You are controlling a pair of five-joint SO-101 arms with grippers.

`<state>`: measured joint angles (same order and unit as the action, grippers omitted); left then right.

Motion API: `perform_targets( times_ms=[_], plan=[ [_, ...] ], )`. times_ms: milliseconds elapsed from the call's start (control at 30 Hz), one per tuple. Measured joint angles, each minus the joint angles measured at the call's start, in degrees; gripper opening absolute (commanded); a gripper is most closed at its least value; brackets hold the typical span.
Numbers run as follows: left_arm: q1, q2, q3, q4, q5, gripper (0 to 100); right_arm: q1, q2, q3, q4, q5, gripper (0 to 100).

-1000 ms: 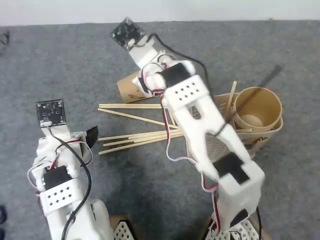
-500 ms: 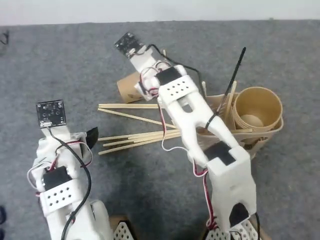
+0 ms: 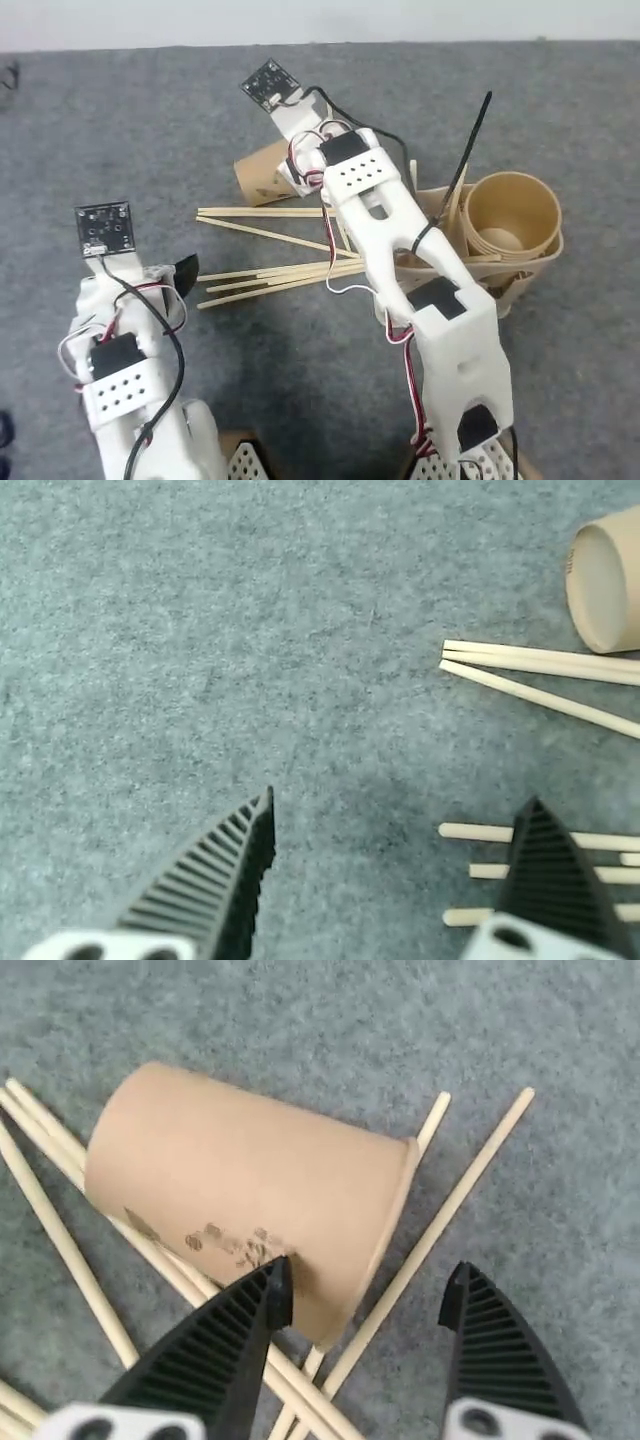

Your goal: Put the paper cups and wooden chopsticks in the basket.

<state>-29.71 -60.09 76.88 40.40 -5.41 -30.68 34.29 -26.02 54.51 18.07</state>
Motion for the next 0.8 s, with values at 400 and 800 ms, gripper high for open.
perform_targets(
  times_ms=[400, 800],
  plan=[
    [0.0, 0.0, 0.0, 0.0, 0.0, 35, -3.7, 1.5, -1.0, -0.3, 4.5, 1.8],
    [0.0, 0.0, 0.0, 0.0, 0.0, 35, -3.9, 1.5, -1.0, -0.3, 5.1, 0.8]
  ],
)
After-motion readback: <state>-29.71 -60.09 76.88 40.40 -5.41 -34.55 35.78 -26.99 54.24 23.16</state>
